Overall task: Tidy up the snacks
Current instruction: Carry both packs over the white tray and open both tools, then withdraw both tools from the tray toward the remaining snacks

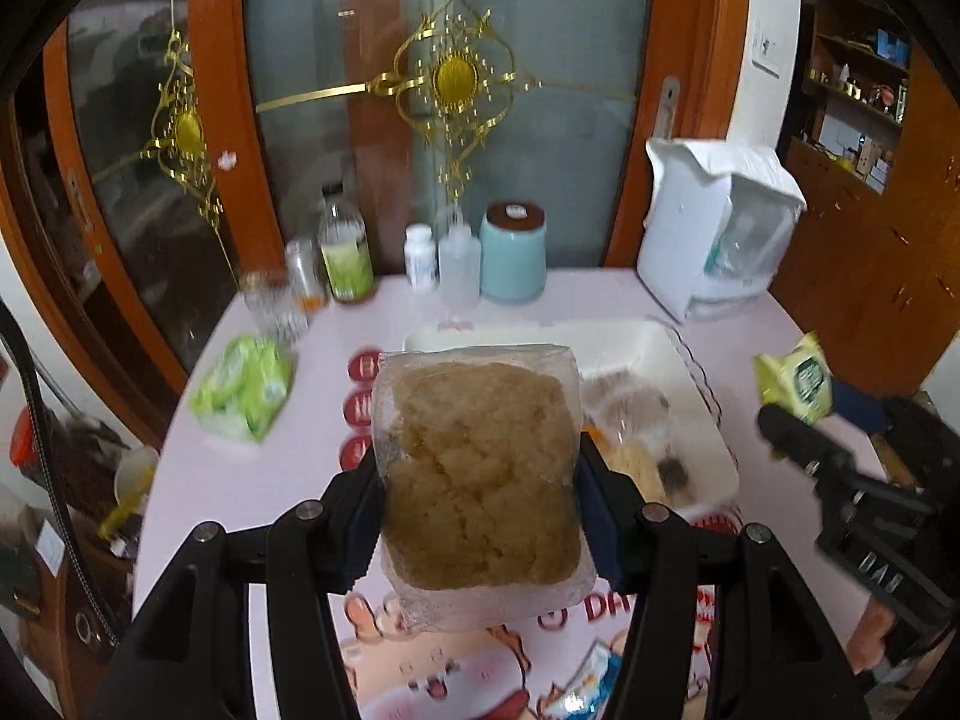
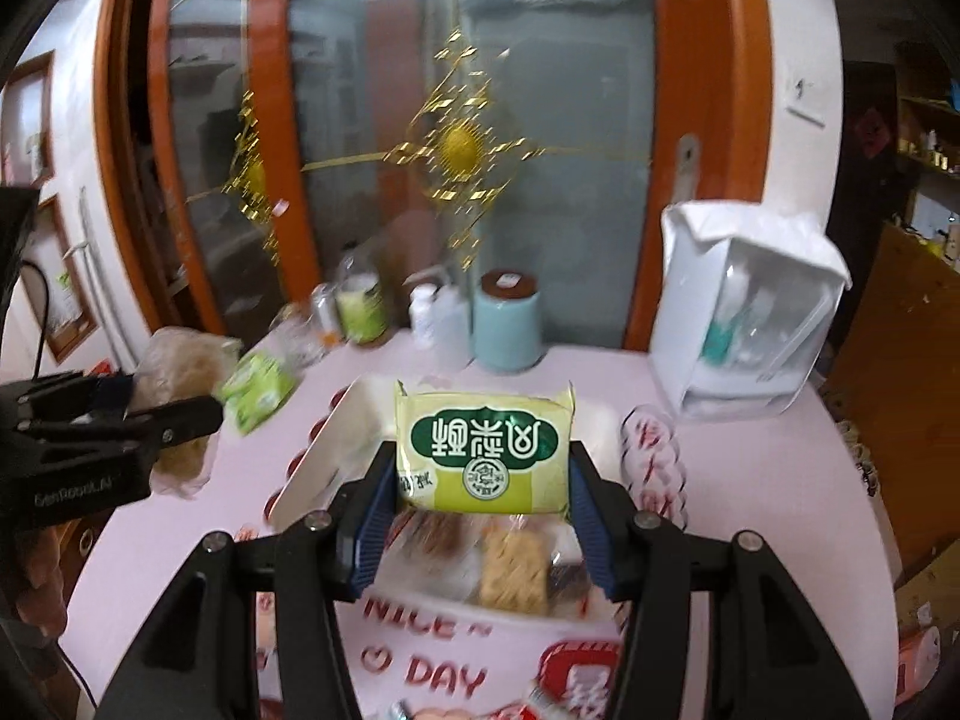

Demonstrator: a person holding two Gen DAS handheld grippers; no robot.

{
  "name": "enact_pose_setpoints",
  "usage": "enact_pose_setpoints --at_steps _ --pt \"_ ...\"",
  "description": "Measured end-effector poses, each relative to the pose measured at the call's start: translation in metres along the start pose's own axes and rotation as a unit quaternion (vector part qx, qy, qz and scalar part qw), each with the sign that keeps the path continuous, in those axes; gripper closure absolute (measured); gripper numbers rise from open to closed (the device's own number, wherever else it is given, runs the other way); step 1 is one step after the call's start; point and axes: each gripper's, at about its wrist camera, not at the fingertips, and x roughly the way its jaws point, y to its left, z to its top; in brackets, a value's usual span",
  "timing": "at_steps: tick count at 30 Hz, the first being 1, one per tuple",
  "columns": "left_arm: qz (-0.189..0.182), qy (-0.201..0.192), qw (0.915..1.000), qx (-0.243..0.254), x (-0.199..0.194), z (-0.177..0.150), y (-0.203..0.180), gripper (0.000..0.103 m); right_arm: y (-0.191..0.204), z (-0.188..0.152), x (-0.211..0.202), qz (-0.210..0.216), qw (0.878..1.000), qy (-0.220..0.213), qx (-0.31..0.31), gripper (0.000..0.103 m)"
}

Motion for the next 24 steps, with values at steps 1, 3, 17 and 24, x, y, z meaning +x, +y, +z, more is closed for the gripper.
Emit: enact_pose_setpoints --at_steps 1,3,17,24 --pt "0.003 -0.006 1.0000 0.002 0.000 0.007 -0.001 0.047 -0.002 0.005 0.001 -0.002 1.000 -0.001 0.003 0.049" --pt "0.011 -0.013 0.9998 0.006 0.002 0.020 -0.004 0.047 -0.005 0.017 0.009 -0.009 1.000 0.003 0.009 0.049" --pt "0.021 0.058 0.9980 0.011 0.087 0.024 -0.020 0.047 -0.007 -0.006 0.108 0.001 0.992 0.115 0.059 0.043" --pt "0.023 0.099 0.9948 -0.010 0.127 -0.005 -0.005 0.012 0.005 -0.041 0.122 -0.016 0.991 0.114 0.067 0.027"
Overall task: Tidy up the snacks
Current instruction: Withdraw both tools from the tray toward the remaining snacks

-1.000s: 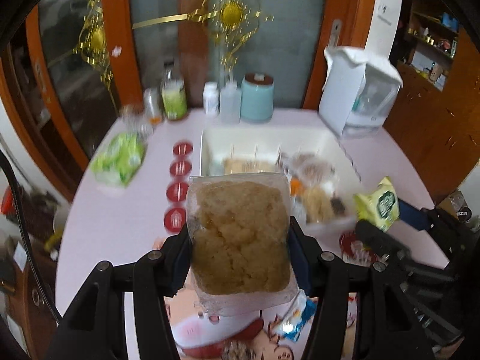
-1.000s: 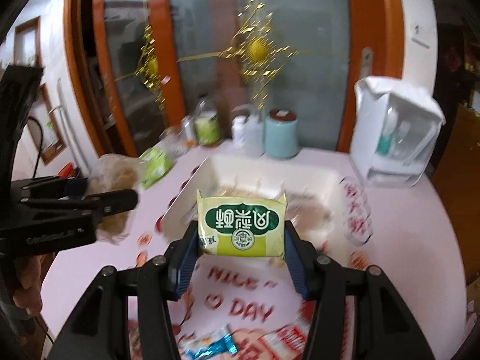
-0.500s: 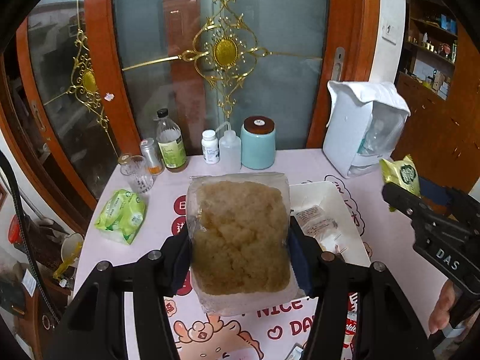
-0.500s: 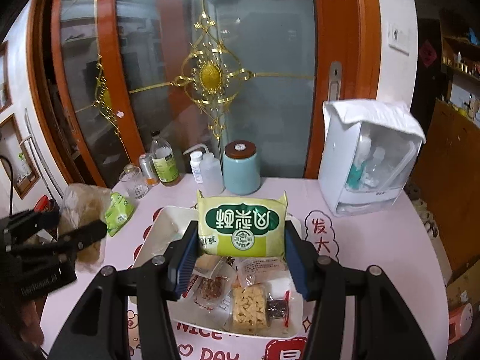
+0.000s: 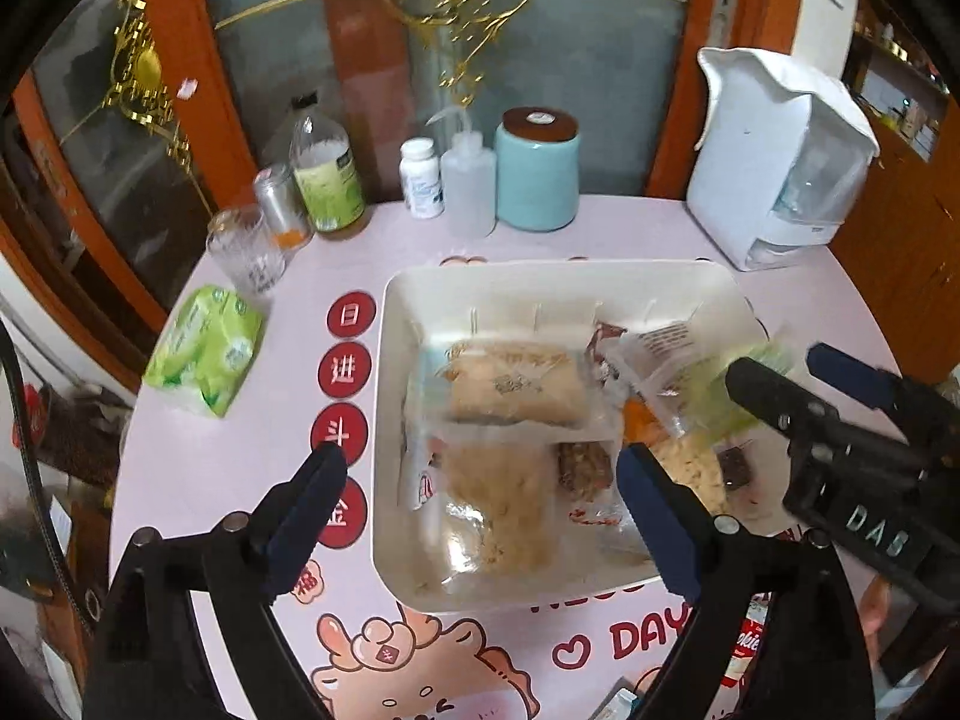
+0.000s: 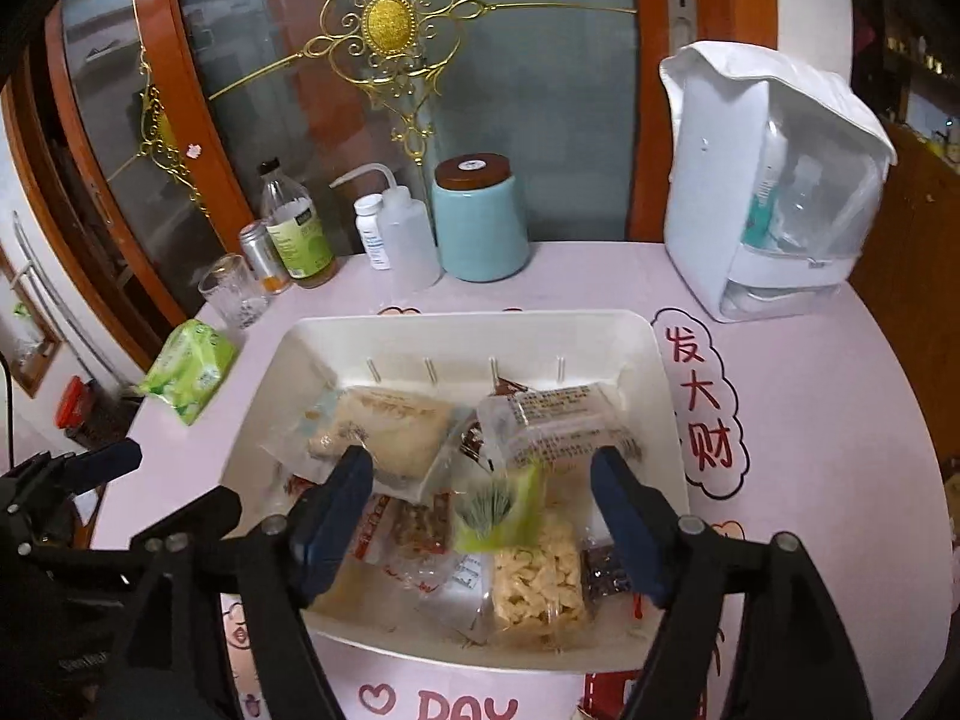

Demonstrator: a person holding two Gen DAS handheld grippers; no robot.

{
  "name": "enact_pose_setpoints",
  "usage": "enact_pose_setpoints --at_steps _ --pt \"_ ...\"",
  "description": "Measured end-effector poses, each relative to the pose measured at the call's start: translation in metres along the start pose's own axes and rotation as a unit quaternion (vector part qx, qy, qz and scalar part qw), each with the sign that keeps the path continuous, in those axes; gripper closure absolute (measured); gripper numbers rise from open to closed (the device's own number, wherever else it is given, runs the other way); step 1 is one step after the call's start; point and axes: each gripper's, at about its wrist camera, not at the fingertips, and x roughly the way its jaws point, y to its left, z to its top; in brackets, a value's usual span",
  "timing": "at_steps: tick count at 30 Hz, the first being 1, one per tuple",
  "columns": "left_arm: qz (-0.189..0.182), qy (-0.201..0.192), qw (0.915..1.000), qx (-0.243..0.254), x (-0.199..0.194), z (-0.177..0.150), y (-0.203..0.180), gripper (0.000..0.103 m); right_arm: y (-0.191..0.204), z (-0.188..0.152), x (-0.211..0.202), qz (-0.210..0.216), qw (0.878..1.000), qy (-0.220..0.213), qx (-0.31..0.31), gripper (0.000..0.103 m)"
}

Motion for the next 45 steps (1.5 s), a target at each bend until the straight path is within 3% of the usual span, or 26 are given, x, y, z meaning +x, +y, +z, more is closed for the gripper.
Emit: enact_pose_setpoints --at_steps 4,9,18,31,39,45 --pt "-0.014 0.016 0.9995 -0.024 0.008 -0.011 0.011 0.012 0.001 -0.014 -0.008 0.011 1.000 -0.008 0.010 0.026" --pt "0.003 -0.003 0.9998 -0.020 -0.007 -0.022 0.013 0.012 -0.002 -0.027 -0.023 0.017 1.000 -0.017 0.021 0.021" --pt "0.012 -0.055 0.9981 0.025 -0.061 -0.041 -0.004 0.012 0.003 -0.049 -0.070 -0.006 0.999 -0.040 0.020 0.021" --pt "-0.027 -0.093 0.9945 0.040 -0.138 -0.089 0.003 0.012 0.019 -0.101 -0.142 -0.047 0.997 -0.065 0.014 0.021" --pt "-0.041 -0.090 0.9934 0.059 -0.147 -0.134 0.009 0.012 0.018 -0.143 -0.159 -0.064 0.996 -0.061 0.016 0.021" --pt "-0.058 -0.049 0.9954 0.059 -0.124 -0.169 0.014 0.012 -0.001 -0.181 -0.151 -0.060 0.997 -0.033 0.037 0.021"
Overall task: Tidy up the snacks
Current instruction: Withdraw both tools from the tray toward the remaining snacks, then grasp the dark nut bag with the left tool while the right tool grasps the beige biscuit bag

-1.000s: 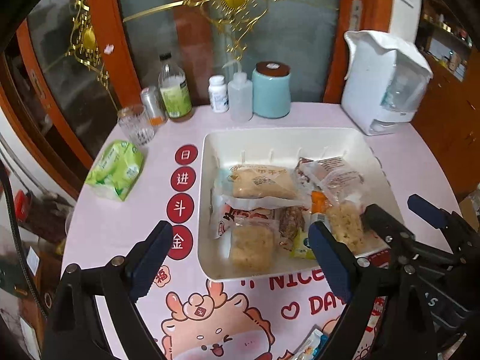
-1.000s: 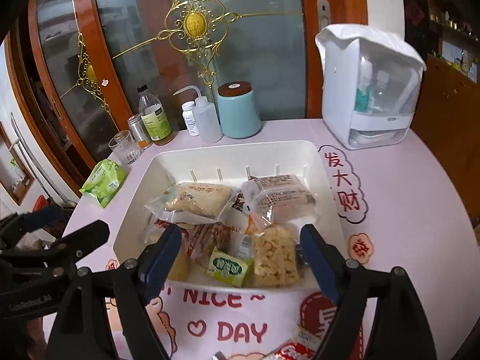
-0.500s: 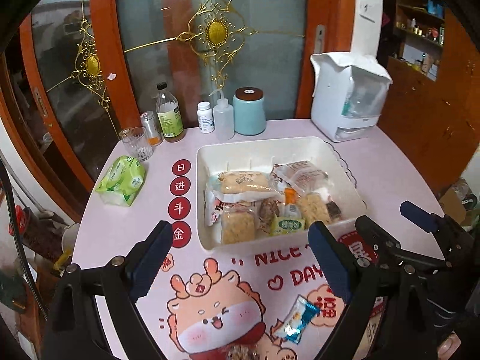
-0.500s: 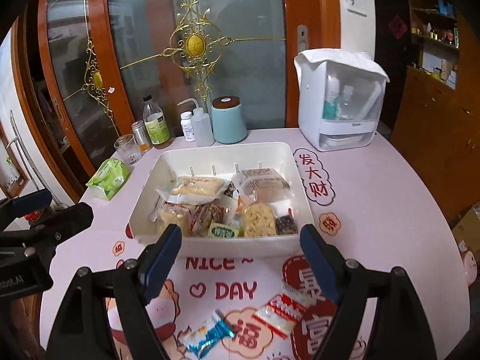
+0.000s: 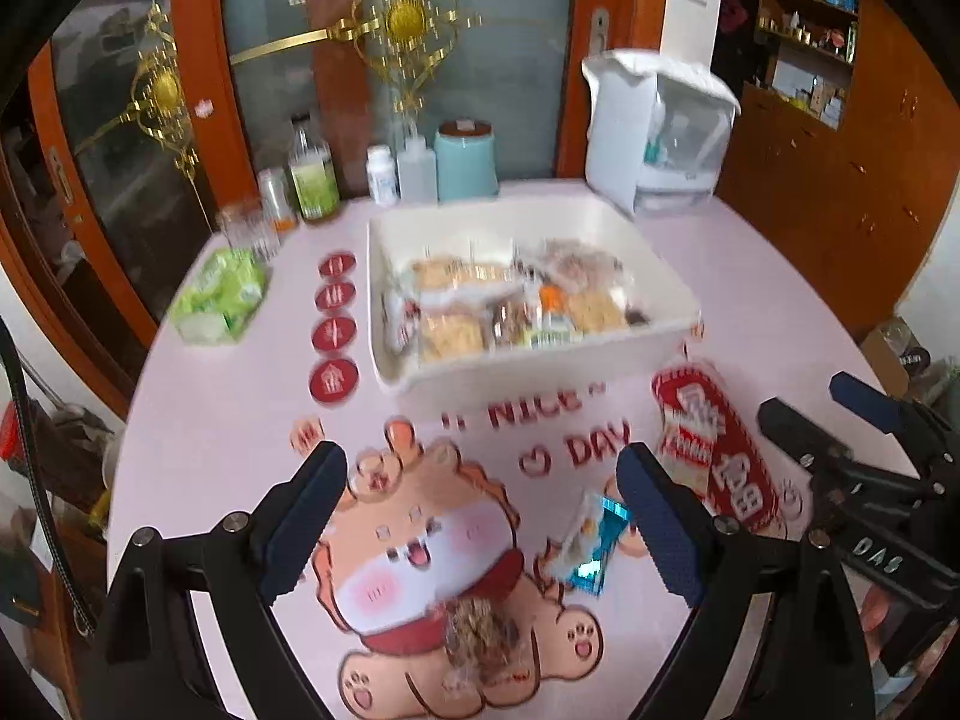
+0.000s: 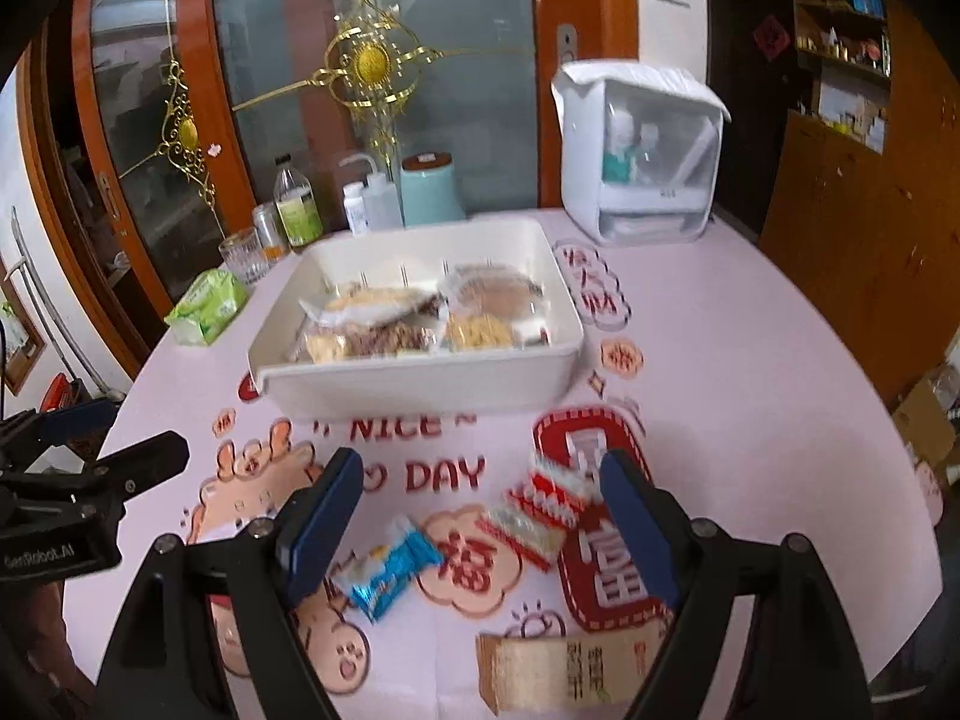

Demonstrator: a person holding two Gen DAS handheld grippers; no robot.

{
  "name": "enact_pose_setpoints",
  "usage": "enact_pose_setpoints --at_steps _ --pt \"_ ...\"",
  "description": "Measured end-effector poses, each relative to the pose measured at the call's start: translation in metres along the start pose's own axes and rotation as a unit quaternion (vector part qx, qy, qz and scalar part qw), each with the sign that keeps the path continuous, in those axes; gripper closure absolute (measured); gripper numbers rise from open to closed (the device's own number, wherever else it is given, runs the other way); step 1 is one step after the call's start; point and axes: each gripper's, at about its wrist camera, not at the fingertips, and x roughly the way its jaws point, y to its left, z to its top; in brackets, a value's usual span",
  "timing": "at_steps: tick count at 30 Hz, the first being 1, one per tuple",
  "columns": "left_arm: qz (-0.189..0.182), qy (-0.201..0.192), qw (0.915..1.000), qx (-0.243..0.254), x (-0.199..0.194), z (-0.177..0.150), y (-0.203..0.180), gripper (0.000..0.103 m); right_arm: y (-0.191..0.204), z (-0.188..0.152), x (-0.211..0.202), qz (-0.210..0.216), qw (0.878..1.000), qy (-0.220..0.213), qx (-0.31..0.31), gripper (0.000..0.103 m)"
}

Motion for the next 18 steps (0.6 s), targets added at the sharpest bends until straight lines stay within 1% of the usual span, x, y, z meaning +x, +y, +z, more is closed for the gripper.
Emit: enact_pose_setpoints --at_steps 2,10,13,15,18 --pt "-0.002 0.013 0.9999 -0.001 0.007 -0.009 0.000 0.012 -0.007 -0.012 0.006 -0.005 1.000 0.012 0.005 0.021" --pt "-0.002 0.057 0.9984 0.005 0.030 -0.043 0.005 0.012 -0.043 -0.066 0.033 -0.022 0.995 0.086 0.036 0.021" --pt "-0.001 0.082 0.9966 0.009 0.043 -0.058 0.005 0.012 -0.061 -0.084 0.038 -0.025 0.993 0.100 0.060 0.021" --pt "-0.003 0.103 0.9946 0.008 0.055 -0.070 0.005 0.012 -0.070 -0.092 0.040 -0.032 0.991 0.109 0.071 0.021" --pt "-0.002 0.126 0.9920 0.009 0.068 -0.085 0.005 0.012 -0.084 -0.105 0.043 -0.038 0.989 0.120 0.083 0.021"
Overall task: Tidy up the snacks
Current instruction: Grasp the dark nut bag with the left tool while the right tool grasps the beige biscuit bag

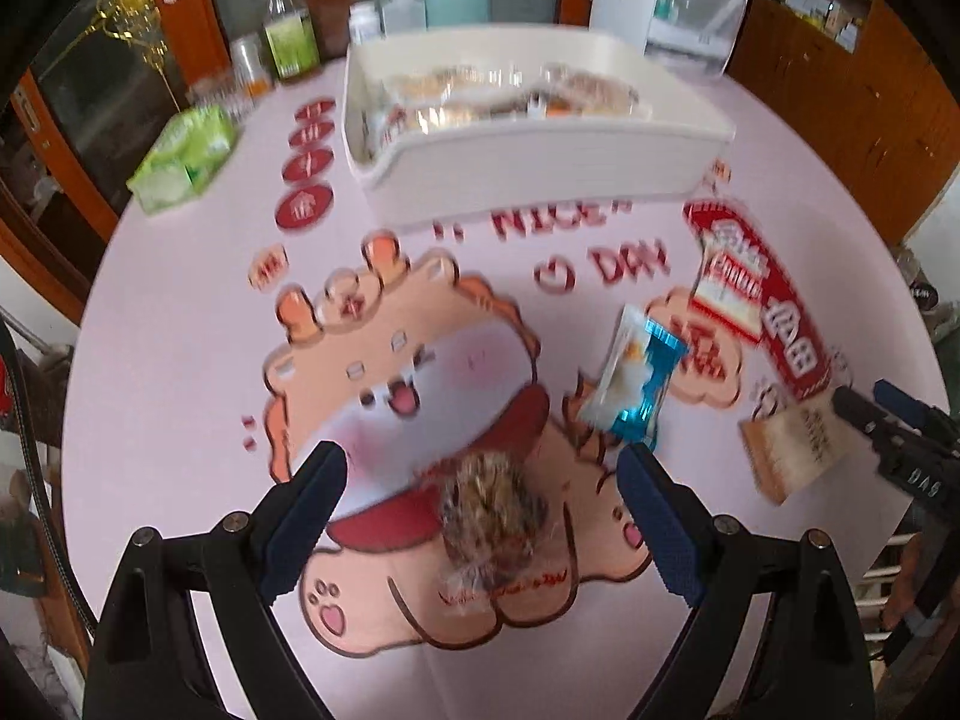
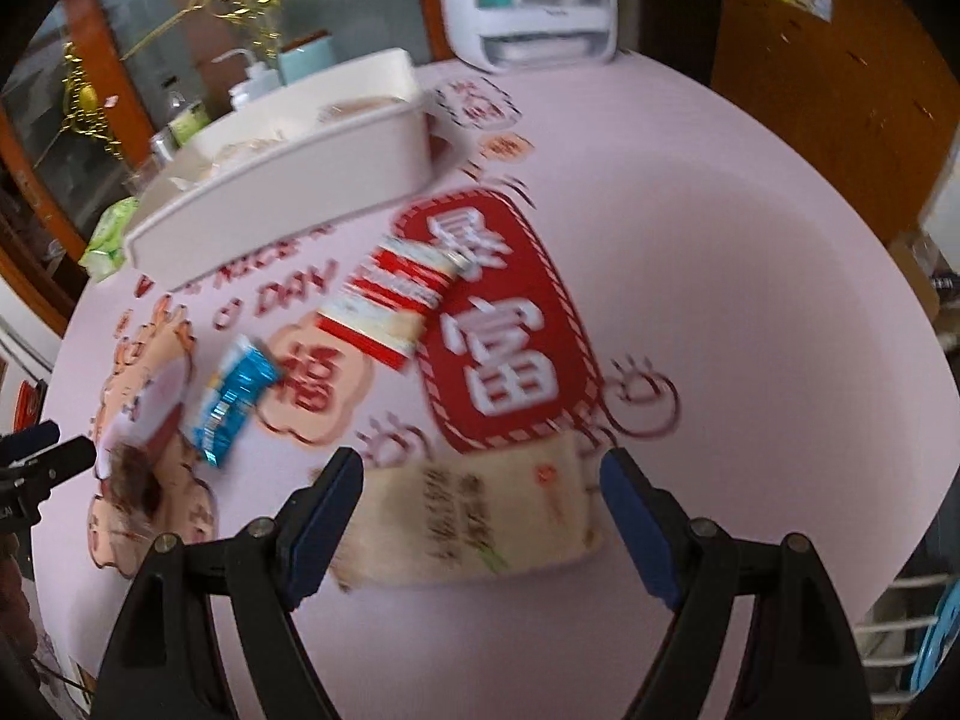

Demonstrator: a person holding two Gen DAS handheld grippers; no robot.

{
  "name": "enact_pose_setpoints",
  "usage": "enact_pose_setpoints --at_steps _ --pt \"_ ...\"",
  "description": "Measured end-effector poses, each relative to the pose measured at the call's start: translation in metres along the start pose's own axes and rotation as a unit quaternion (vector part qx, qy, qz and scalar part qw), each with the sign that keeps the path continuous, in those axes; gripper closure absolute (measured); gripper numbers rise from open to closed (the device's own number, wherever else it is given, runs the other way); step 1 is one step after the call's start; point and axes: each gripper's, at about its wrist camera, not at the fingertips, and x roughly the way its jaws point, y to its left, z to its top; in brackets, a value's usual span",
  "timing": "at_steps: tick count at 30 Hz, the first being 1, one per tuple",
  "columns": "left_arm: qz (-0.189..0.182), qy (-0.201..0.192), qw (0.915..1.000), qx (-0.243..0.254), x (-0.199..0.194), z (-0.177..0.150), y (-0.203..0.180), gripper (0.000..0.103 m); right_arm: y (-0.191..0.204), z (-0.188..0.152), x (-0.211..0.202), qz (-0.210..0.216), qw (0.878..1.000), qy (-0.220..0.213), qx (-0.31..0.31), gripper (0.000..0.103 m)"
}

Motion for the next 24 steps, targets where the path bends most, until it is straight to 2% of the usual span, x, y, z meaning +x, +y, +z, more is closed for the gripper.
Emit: enact_pose_setpoints --at_steps 7,10,16,19,21,22,23,24 --pt "0.003 0.042 0.9991 -0.004 0.034 -0.015 -0.001 0.012 -0.013 -0.009 0.011 0.021 0.999 0.023 0.010 0.021" --pt "0.003 0.052 0.9986 -0.004 0.040 -0.018 -0.001 0.012 -0.012 -0.011 0.009 0.026 0.999 0.017 0.009 0.020" --pt "0.002 0.071 0.9974 -0.014 0.051 -0.023 0.003 0.012 0.007 -0.011 0.001 0.026 0.998 0.002 -0.054 0.020" --pt "0.000 0.078 0.9968 -0.018 0.056 -0.025 0.005 0.024 0.016 -0.009 0.000 0.025 0.996 -0.007 -0.087 0.020" --pt "-0.015 0.093 0.9952 -0.026 0.062 -0.026 0.008 0.039 0.019 -0.007 0.000 0.027 0.994 -0.012 -0.107 0.020" --pt "-0.015 0.093 0.9952 -0.030 0.062 -0.027 0.008 0.039 0.021 -0.007 0.000 0.033 0.992 -0.012 -0.119 0.020" --pt "-0.014 0.089 0.9955 -0.028 0.062 -0.027 0.008 0.046 0.023 -0.007 0.000 0.039 0.991 -0.013 -0.130 0.020" --pt "-0.013 0.090 0.9956 -0.024 0.063 -0.028 0.007 0.046 0.025 -0.007 0.000 0.044 0.989 -0.013 -0.142 0.020"
